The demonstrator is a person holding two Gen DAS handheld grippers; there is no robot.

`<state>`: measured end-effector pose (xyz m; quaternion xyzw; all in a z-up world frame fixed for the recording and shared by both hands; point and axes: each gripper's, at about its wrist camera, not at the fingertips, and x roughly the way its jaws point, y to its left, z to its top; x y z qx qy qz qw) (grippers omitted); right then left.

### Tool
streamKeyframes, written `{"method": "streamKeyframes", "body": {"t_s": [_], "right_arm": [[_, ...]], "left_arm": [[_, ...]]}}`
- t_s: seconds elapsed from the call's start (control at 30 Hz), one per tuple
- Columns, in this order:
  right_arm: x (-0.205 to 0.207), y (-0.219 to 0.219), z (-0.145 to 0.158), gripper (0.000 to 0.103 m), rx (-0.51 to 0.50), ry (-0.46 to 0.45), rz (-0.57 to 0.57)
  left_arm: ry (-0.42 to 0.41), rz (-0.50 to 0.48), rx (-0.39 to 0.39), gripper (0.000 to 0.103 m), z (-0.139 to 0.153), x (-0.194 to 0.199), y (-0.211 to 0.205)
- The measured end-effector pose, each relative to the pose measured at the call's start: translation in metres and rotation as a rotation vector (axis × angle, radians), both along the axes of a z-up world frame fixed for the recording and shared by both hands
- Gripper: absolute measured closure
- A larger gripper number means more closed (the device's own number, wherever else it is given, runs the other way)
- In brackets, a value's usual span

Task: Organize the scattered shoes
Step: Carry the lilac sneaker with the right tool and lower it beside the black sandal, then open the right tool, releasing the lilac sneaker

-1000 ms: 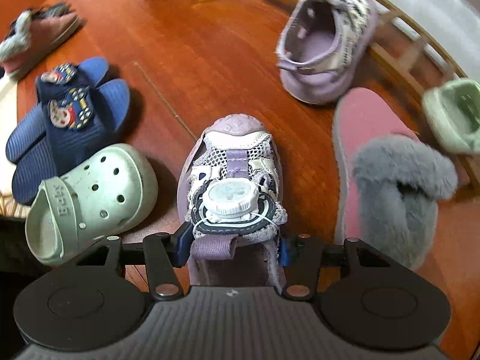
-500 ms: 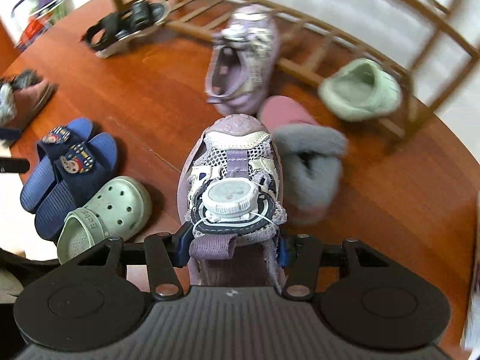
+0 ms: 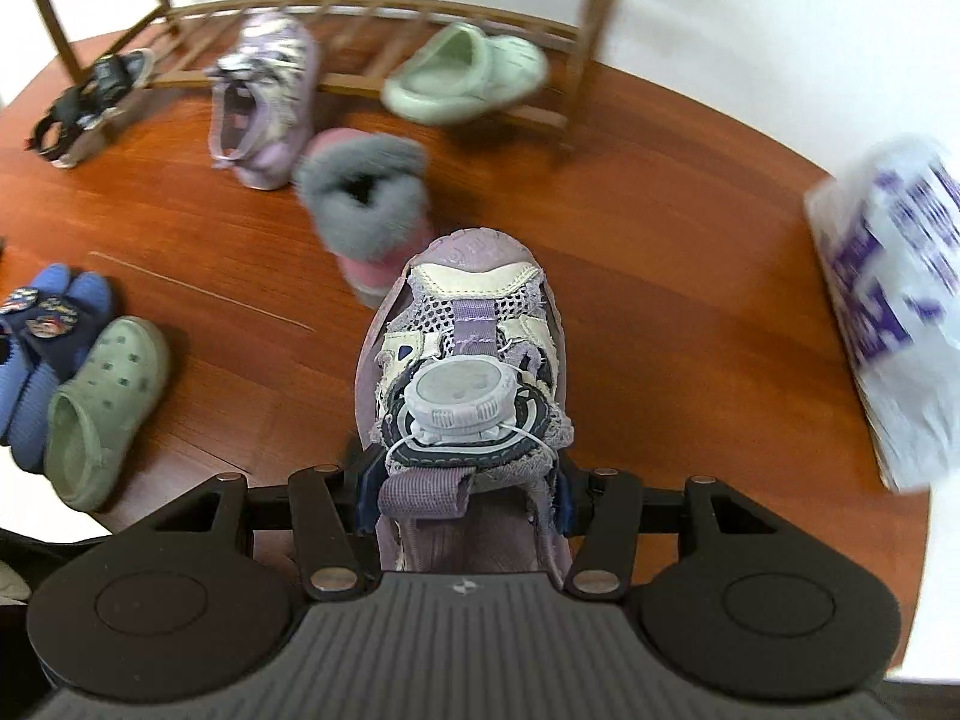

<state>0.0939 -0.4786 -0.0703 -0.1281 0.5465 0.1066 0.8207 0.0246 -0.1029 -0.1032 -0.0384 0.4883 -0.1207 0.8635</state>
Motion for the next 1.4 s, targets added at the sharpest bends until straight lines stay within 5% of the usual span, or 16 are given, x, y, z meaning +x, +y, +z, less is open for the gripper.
{"method": "streamKeyframes", "body": {"t_s": [0.43,0.73,1.1,1.4], "right_arm": [[-0.017,-0.064,-0.082,0.045,0.009,0.062,-0.242],[-0.018,-0.062,-0.119,0.043,0.022,0.098,-0.274],[-0.021,-0.061,-0.107,0.017,0.008,0.062,-0.263],[-0.054,-0.061,-0.064,0.015,0.004,-0.033,-0.297]], "left_arm": [[-0.002,-0.033,0.035,0.018,0.005,0.003,-0.011],[0.003,-0.020,0.048,0.018,0.007,0.007,-0.012],[-0.027,-0.069,0.048,0.018,0.016,0.024,-0.044],[-0.013,-0.070,-0.037,0.018,0.023,0.056,-0.091]]}}
